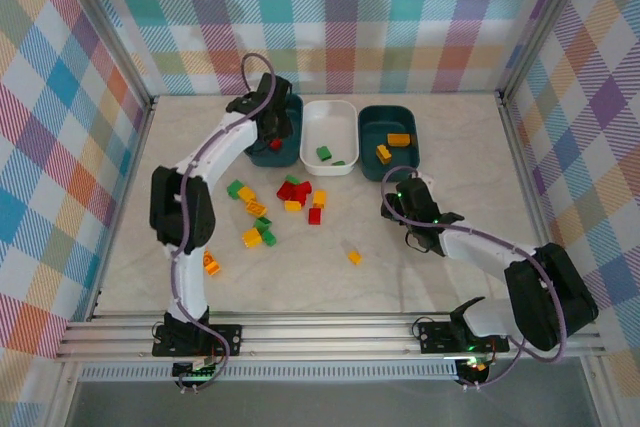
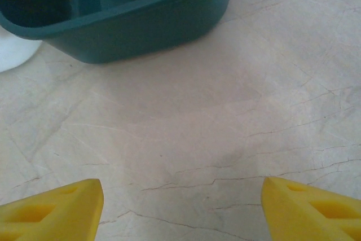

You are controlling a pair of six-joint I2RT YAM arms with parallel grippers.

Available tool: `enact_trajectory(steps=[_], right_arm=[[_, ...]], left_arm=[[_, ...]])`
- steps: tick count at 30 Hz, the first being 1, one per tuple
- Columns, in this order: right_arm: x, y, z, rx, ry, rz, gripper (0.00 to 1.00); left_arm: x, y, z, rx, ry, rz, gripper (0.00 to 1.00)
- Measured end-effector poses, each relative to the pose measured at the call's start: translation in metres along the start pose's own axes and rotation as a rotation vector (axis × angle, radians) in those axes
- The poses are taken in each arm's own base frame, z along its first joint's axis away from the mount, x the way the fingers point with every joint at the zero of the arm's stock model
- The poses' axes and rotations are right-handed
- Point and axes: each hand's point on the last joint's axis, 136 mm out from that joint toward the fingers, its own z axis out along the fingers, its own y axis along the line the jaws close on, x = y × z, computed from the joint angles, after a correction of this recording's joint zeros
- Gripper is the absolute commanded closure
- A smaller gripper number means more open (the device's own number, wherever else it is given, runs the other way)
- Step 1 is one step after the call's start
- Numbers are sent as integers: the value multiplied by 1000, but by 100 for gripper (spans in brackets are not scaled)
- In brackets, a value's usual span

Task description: Sort the legos into containers by color

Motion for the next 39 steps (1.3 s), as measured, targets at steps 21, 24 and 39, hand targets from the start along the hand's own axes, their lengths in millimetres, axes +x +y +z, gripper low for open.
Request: enact_trajectory(steps=[21,24,39], right_arm=[[-3,2,-1,-8,-11,3,25],[-9,4,-7,-22,-32,11,24],[-17,14,-18,-86,-50,15,25]], left_arm=[[0,-8,69,-7,124,9,33],[2,-6,67,-13,133,11,32],[109,68,-71,8,147,-136,26]])
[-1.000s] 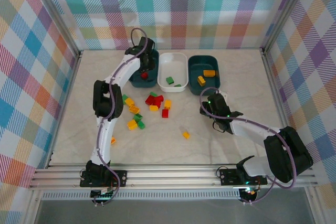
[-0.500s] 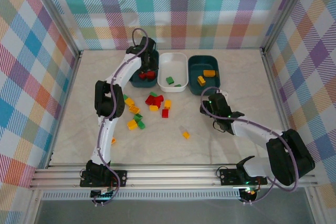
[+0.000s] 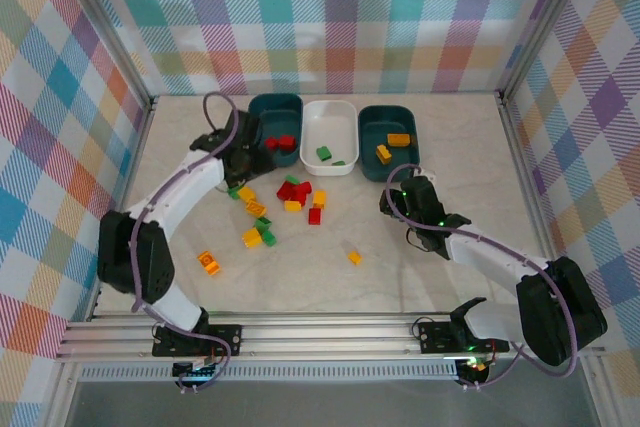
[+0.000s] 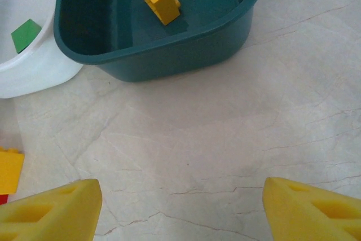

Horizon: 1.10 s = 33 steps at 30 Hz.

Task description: Sort the legos into containers by color

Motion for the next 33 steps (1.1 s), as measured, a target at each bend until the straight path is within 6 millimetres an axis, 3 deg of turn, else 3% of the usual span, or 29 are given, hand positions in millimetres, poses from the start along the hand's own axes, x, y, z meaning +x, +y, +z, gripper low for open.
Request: enact_trajectory(steps=[3,7,9,12,19,24,33], right_arm=[[3,2,1,-9,16,9,25],[5,3,1,-18,22,16,25],[5,4,1,-21,24,20,25],[5,4,1,-21,24,20,25],[5,4,1,-21,24,20,24],[7,3,3,-17,31,18,24],[8,4,3,-23,36,18,24]], left_arm=[[46,-9,13,-5,77,107,28],[97,-53,15,62,118,287,30],[117,-72,18,97,133,343,31],[135,-81,33,83,159,373,32],[149,-74,79,-29,211,382,35],[149,-77,91,-45,214,391,37],[140,-84,97,-75,201,433,68]])
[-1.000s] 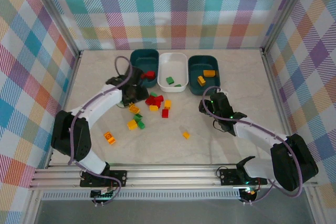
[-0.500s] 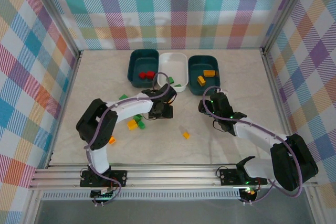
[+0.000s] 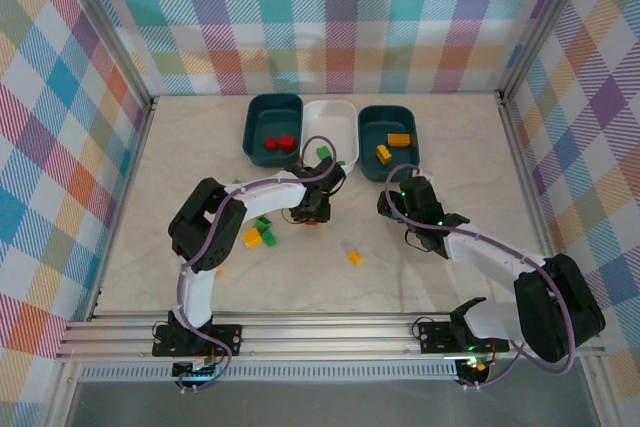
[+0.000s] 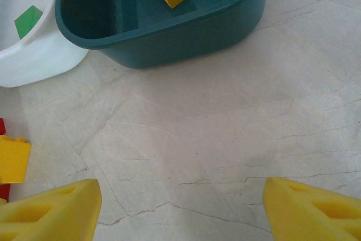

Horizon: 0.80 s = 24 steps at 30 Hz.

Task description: Sort the legos into containers by color

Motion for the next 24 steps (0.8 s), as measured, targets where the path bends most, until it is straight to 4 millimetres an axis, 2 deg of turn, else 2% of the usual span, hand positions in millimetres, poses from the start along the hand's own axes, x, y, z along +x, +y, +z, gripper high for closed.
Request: enact_trajectory(steps=[6,9,11,12,14,16,18,21,24], right_arm=[[0,0,0,-2,1,0,24],[0,0,0,-2,2,0,24],[1,1,0,-6,4,1,24],[1,1,0,-6,5,1,25],[1,1,0,-8,6,1,25],[1,1,0,-8,6,1,25],[1,2,0,-9,6,1,25],[1,1,0,-9,6,1,25],[2,2,0,-13,10,3,24]], left_arm=[[-7,-18,-11,48,-29,38,70],[-19,-22,-36,75,-72,59,70],[-36,-23,-59,103,-116,54,71],[-51,-19,-71,118,-147,31,71],[-89,-2,-91,140,-213,-42,71],[-131,30,-104,139,-275,-141,72],[-170,66,-108,124,-319,-235,72],[-211,106,-94,94,-329,-329,68],[-233,120,-62,71,-284,-360,66]])
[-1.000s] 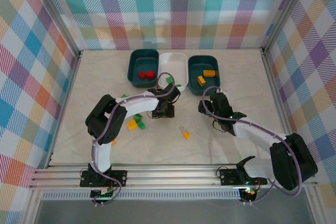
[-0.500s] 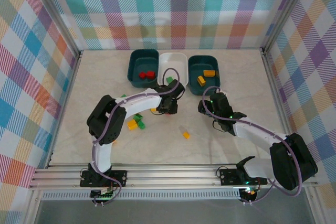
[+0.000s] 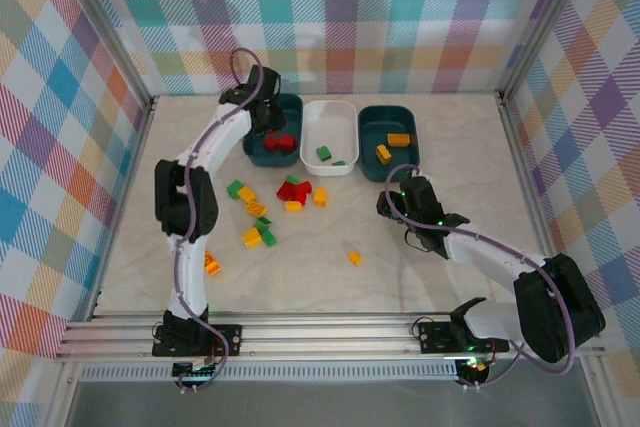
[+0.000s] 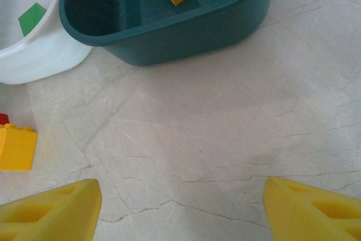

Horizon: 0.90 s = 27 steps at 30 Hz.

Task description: Sort the legos into containers by color

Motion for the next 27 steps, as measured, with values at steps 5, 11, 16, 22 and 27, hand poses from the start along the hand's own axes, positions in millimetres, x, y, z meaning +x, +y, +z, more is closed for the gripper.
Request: enact_trajectory(steps=[5,11,16,22,27], right_arm=[[1,2,0,-9,6,0,24],[0,2,-2,-12,4,1,24],[-1,3,-3,-15,0,1,24],[2,7,-4,-31,10,-15,24],[13,24,-3,-64,39,-60,24]], left_arm=[[10,-5,48,-16,90,14,58],[23,-5,56,-12,156,9,33],[25,-8,40,9,148,18,29],[56,18,-51,29,81,-1,20],[94,67,-121,37,-43,-115,9]])
